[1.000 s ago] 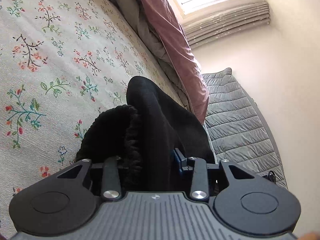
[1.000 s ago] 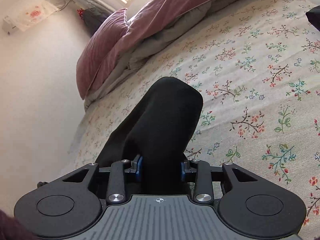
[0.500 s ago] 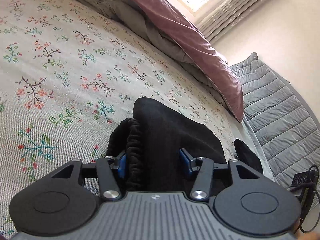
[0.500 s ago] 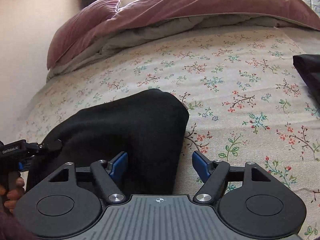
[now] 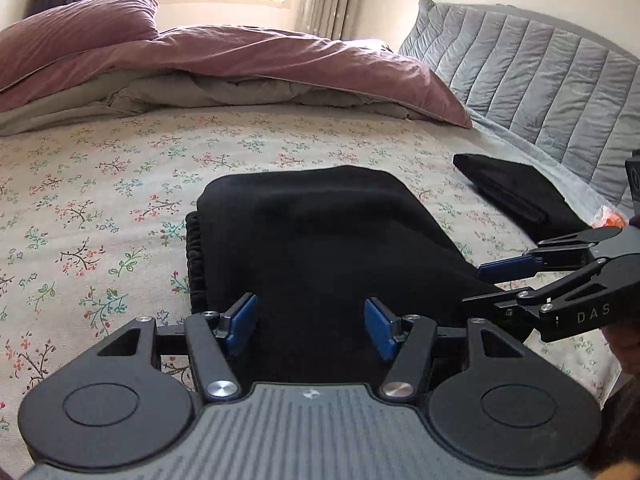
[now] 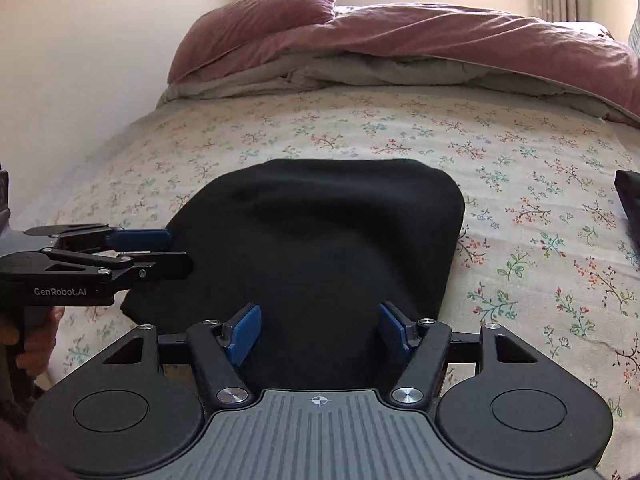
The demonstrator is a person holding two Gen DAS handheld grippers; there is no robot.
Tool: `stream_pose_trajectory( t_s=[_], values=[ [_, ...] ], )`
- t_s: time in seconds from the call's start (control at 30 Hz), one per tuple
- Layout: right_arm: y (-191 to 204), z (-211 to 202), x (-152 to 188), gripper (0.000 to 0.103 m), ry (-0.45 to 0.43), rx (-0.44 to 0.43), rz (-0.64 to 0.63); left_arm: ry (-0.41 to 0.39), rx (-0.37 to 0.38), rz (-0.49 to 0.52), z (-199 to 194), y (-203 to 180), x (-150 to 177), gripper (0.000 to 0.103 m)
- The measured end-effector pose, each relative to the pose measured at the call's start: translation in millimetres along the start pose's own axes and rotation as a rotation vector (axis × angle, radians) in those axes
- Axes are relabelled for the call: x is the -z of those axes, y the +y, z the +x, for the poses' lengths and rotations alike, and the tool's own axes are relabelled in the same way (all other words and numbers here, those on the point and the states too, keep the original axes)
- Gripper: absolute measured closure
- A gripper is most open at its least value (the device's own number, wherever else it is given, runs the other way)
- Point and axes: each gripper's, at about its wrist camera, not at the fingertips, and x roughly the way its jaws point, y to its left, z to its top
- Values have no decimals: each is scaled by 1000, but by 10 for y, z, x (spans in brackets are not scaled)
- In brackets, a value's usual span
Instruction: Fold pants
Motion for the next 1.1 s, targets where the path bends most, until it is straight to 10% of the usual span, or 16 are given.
stream_pose_trajectory(
  t_s=[0.2,0.4,0.57,1.1],
  values=[
    [240,234,342,41,55,109,-134,38,-64,95,17,-98,193,32],
    [133,-86,230,41,-12,123,-56,14,-98,-30,-262,-144,51,16],
    [123,-501,131,18,-98,209,-27,10,-184,-70,-523,-362,-50,0],
    [88,-686,382,0,-101,410,127,105,-404,-168,-433,-679,24,0]
  ],
)
